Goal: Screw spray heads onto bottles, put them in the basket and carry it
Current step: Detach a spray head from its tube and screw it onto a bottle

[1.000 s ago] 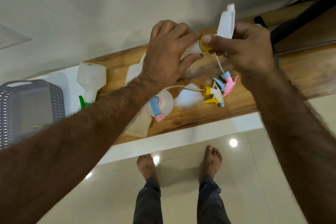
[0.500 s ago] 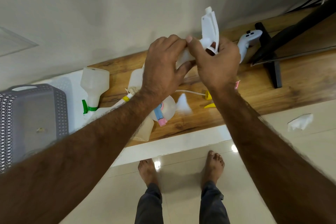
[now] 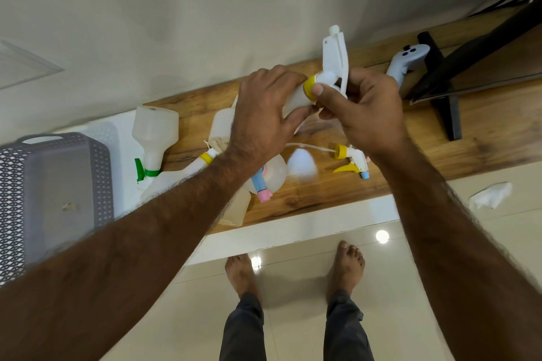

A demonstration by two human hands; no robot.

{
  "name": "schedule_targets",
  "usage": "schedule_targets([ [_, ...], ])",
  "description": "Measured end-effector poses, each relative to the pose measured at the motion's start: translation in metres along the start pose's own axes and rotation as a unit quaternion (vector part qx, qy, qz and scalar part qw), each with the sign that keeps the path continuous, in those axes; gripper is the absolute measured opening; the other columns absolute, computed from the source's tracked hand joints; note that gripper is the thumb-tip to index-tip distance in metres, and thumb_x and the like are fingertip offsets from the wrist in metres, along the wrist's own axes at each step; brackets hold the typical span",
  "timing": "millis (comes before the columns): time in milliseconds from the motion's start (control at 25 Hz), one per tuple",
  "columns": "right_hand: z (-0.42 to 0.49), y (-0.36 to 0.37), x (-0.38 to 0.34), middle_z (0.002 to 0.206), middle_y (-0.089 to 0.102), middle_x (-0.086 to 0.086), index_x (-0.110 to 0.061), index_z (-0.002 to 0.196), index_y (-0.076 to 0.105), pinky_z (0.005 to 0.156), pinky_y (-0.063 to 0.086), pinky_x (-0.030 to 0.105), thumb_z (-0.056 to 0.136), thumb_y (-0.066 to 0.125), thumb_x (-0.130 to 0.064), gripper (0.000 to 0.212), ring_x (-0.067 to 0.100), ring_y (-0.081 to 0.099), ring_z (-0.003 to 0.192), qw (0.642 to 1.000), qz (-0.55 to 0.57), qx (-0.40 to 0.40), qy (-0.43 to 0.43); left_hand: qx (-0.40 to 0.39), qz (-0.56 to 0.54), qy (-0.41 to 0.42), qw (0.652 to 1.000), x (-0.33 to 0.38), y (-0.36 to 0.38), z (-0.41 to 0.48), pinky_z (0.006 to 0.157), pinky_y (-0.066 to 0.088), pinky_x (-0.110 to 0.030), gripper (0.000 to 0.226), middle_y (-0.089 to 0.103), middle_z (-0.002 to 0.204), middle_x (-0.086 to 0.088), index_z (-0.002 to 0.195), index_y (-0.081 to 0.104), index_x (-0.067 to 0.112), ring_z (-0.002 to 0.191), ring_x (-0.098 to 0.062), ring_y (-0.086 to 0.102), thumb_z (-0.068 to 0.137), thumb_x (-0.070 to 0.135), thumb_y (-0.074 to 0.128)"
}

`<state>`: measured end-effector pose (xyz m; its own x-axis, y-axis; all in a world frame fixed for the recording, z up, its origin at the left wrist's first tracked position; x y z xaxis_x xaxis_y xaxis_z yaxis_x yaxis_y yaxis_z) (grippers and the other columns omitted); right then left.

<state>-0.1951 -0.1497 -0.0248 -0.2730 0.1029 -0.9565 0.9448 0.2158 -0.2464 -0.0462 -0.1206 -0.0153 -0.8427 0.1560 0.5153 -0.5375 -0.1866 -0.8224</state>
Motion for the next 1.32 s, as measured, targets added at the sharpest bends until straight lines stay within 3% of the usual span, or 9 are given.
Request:
schedule_targets([
  [200,-0.005,-0.001,0.000,0.085,0.074,0.000,-0.013,0.101,0.072,0.067,0.061,0.031,0.087,0.070,-0.055,0.044,0.011,0.071,0.076,0.983,-0.136,0.124,0.000,-0.011,-0.001,-0.004,1.000,0.002,0.004,-0.002,0.089,0.044,-0.034,0.035,0.069,0.105,0.002,0.114,0.069,0.016,0.098,-0.016,0.059,0.086,0.038,0.072],
  [280,-0.004,0.006,0.001,0.088,0.072,0.002,-0.007,0.107,0.070,0.070,0.058,0.027,0.088,0.076,-0.039,0.038,0.010,0.069,0.079,0.996,-0.052,0.072,-0.031,-0.005,-0.015,-0.006,1.000,0.001,0.001,0.002,0.086,0.046,-0.037,0.031,0.069,0.102,0.002,0.109,0.070,0.014,0.093,-0.013,0.058,0.085,0.034,0.072],
  [400,0.000,0.008,0.011,0.095,0.075,0.014,0.002,0.112,0.071,0.079,0.062,0.050,0.085,0.080,-0.018,0.034,0.029,0.073,0.086,0.997,0.071,0.025,-0.030,-0.002,-0.011,0.000,1.000,0.002,-0.001,0.009,0.084,0.048,-0.040,0.031,0.069,0.099,-0.001,0.108,0.070,0.013,0.090,-0.020,0.061,0.087,0.036,0.070],
  [600,-0.006,0.002,0.007,0.069,0.068,-0.002,-0.013,0.087,0.071,0.060,0.057,0.033,0.077,0.085,-0.049,0.039,0.011,0.063,0.061,0.992,0.008,0.128,-0.003,0.015,-0.018,-0.001,1.000,0.006,-0.006,0.012,0.084,0.046,-0.037,0.027,0.070,0.097,0.001,0.104,0.070,0.014,0.088,-0.020,0.062,0.083,0.030,0.078],
  [720,-0.006,0.010,0.001,0.082,0.068,0.021,-0.004,0.099,0.070,0.062,0.058,0.042,0.086,0.081,-0.026,0.028,0.031,0.065,0.070,0.993,0.096,0.062,-0.035,0.028,-0.025,0.009,0.999,0.009,-0.011,0.018,0.077,0.048,-0.039,0.023,0.069,0.092,0.001,0.099,0.071,0.014,0.082,-0.022,0.061,0.084,0.029,0.079],
  [800,-0.003,0.006,0.008,0.084,0.070,0.019,0.000,0.101,0.070,0.061,0.058,0.037,0.087,0.079,-0.014,0.022,0.026,0.068,0.073,0.984,0.159,0.074,-0.020,0.022,-0.031,0.014,0.999,0.011,-0.010,0.017,0.077,0.046,-0.039,0.025,0.068,0.091,-0.001,0.098,0.070,0.011,0.082,-0.024,0.061,0.083,0.030,0.077],
  [960,-0.006,0.005,0.011,0.084,0.074,0.013,-0.001,0.098,0.072,0.065,0.062,0.044,0.079,0.086,-0.033,0.039,0.032,0.071,0.074,0.982,0.098,0.161,-0.012,0.012,-0.039,-0.005,0.999,0.012,-0.008,0.011,0.082,0.048,-0.040,0.034,0.068,0.093,-0.001,0.100,0.068,0.010,0.086,-0.022,0.061,0.082,0.040,0.066],
  [1120,-0.004,0.005,0.006,0.082,0.069,0.007,0.003,0.104,0.070,0.064,0.058,0.038,0.086,0.081,-0.021,0.033,0.027,0.068,0.074,0.985,0.131,0.104,-0.042,0.025,-0.049,-0.006,0.998,0.009,-0.013,0.015,0.073,0.049,-0.043,0.028,0.068,0.087,-0.002,0.093,0.068,0.009,0.080,-0.025,0.060,0.080,0.033,0.077],
  [1320,-0.007,0.004,0.011,0.077,0.065,0.033,-0.003,0.095,0.070,0.049,0.059,0.045,0.080,0.086,-0.022,0.030,0.051,0.064,0.063,0.976,0.137,0.169,0.000,0.015,-0.040,-0.004,0.999,0.013,-0.012,0.011,0.076,0.047,-0.043,0.034,0.066,0.087,-0.004,0.094,0.066,0.007,0.081,-0.025,0.058,0.079,0.038,0.066],
])
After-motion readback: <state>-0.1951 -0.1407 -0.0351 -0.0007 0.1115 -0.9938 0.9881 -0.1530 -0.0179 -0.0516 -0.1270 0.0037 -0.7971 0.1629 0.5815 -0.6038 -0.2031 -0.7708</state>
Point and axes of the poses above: each hand's wrist, its own z-axis towards the middle knuckle, its own y-axis out of the palm, x = y × z, the point moved 10 cm from there along z, towards the middle knuckle
